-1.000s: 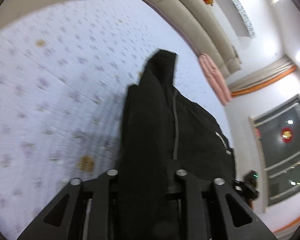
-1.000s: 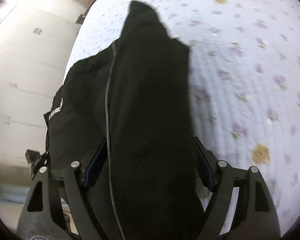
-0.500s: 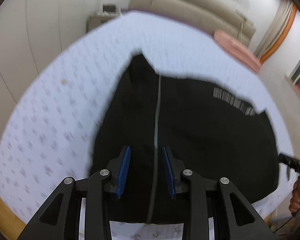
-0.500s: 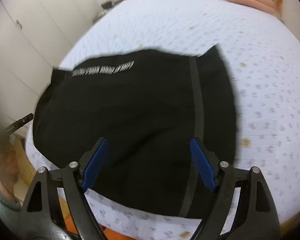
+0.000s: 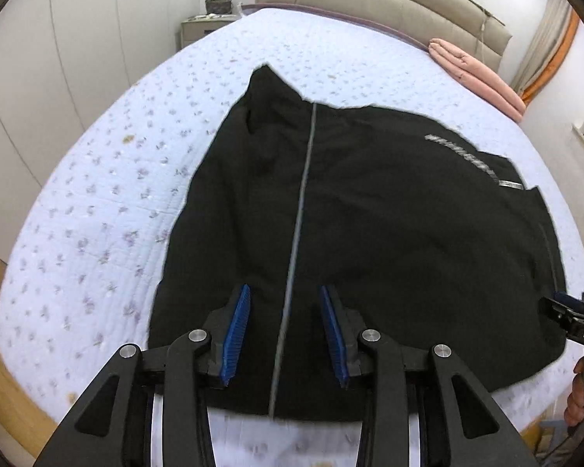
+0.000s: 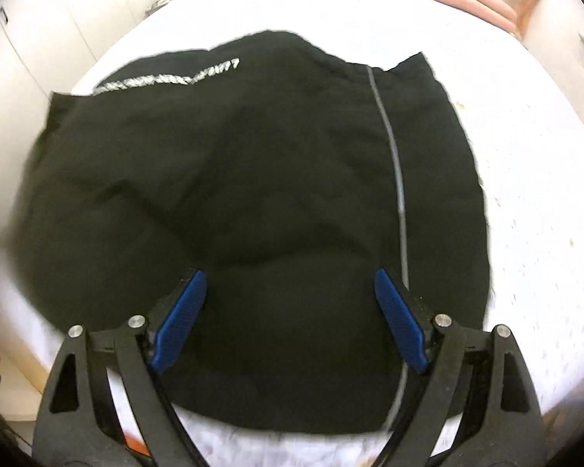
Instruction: Fold large clothes
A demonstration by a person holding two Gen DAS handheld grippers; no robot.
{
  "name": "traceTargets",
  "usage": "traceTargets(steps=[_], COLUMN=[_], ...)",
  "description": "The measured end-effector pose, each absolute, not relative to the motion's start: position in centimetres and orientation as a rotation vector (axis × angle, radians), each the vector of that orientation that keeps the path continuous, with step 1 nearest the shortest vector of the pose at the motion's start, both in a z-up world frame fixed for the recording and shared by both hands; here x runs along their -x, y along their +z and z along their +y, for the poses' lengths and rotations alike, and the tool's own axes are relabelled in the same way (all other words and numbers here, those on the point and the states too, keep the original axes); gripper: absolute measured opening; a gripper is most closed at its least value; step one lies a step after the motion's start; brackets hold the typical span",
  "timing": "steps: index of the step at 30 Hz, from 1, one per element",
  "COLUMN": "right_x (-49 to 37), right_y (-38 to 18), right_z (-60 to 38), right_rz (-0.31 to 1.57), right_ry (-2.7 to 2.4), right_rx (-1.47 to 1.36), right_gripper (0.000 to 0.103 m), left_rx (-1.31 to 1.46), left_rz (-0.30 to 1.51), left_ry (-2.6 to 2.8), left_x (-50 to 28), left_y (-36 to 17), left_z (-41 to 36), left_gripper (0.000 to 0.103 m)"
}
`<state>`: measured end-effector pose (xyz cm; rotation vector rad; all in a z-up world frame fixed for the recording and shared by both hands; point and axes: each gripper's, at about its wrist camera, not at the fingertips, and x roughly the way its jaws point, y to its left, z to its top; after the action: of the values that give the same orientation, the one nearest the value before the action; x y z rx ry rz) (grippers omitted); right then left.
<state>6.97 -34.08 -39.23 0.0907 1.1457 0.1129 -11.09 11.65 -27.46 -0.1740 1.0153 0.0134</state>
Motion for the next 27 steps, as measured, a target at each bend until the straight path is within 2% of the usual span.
traceTargets(steps=[8,10,11,17,19,27], right_x=[-0.1,1.1,1.3,5.9,6.9,11.1], right_y=[-35.2,-33.5,-32.8,-26.0,-24.1,-19.1], right_z=[-37.7,-38.7,-38.8,-37.0,-36.3,-34.8], right_rz=[1.138,1.123,1.113,0.979,0.951,0.895], right_ry=[-0.017,-0.049,-0.053,-0.050,-0.063,-0.050], right_rx=[-0.156,-0.178,-0.185,-0.059,-0.037,-0.081], right_gripper=[0.087,0.087,0.087,0.087,0.088,0.091], left_rx=[0.012,-0.001,-0.013,-0.008,-0.008,-0.051], left_rz=[0.987,0.953,0.922,0.795,0.746,0.612], left_ry=[0.152,0.155,0.162,0.170,0.172,0.152], left_x=[18.2,20.0,20.9,24.3,25.4,29.8], left_y=[-20.6,-18.4,-17.3,-11.0,-9.0,-2.5], left_z=[10.1,9.6,9.3,7.8,7.2,4.8], left_gripper=[0.044,0.056,0.058,0.062,0.075,0.078])
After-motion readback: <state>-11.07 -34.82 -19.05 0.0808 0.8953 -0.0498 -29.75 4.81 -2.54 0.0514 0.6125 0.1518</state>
